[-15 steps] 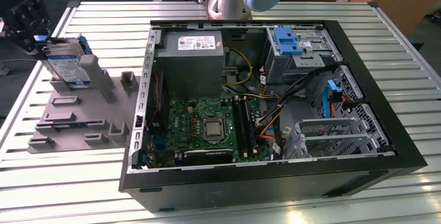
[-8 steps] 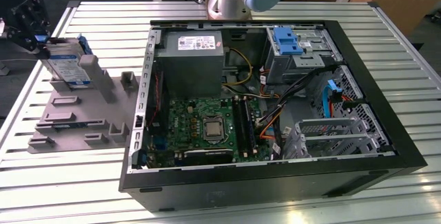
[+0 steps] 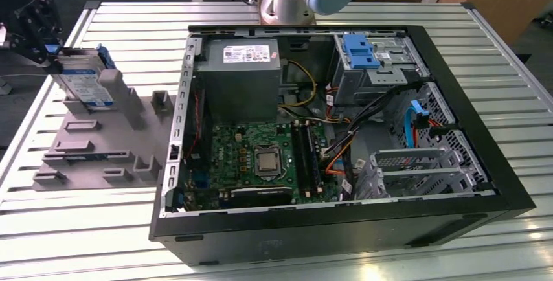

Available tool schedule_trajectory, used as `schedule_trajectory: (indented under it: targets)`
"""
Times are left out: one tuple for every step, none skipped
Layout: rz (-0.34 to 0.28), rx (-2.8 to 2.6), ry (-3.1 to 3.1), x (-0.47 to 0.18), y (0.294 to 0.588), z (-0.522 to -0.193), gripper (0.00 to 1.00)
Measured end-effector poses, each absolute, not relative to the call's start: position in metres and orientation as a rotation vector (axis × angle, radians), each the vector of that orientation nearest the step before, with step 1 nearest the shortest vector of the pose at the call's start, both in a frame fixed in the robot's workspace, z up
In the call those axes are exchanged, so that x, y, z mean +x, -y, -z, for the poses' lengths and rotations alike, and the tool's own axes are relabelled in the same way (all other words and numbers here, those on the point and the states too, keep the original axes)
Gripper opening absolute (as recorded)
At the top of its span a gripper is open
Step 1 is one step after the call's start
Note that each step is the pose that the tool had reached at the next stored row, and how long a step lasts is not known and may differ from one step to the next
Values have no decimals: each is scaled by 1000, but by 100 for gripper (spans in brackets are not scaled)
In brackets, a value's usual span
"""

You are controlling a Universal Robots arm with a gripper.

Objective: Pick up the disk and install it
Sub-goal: 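Pick up the disk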

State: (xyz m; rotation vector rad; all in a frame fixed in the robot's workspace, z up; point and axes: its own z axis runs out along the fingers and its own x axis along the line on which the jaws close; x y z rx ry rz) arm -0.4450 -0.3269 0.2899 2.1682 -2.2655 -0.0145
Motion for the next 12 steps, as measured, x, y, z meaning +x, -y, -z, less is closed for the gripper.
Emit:
schedule_trajectory:
  targets:
    - [15, 2179, 2255, -445, 327, -290, 37]
    - [15, 2185, 2249, -445, 327, -290, 37]
    - [15, 2185, 2249, -445, 327, -290, 37]
    - [15, 2185, 2249, -445, 327, -290, 37]
    - [15, 2185, 2248, -445, 327, -290, 37]
    - [15, 2186, 2248, -445, 327, -290, 37]
    - [15, 2187, 2247, -445, 327, -290, 37]
    - [15, 2193, 2241, -445, 327, -290, 37]
    - [15, 2201, 2234, -445, 327, -290, 37]
    - [14, 2207, 2228, -445, 327, -290, 37]
    - [14, 2209, 2225, -445, 327, -290, 37]
    - [14, 2209, 2225, -445, 327, -290, 37]
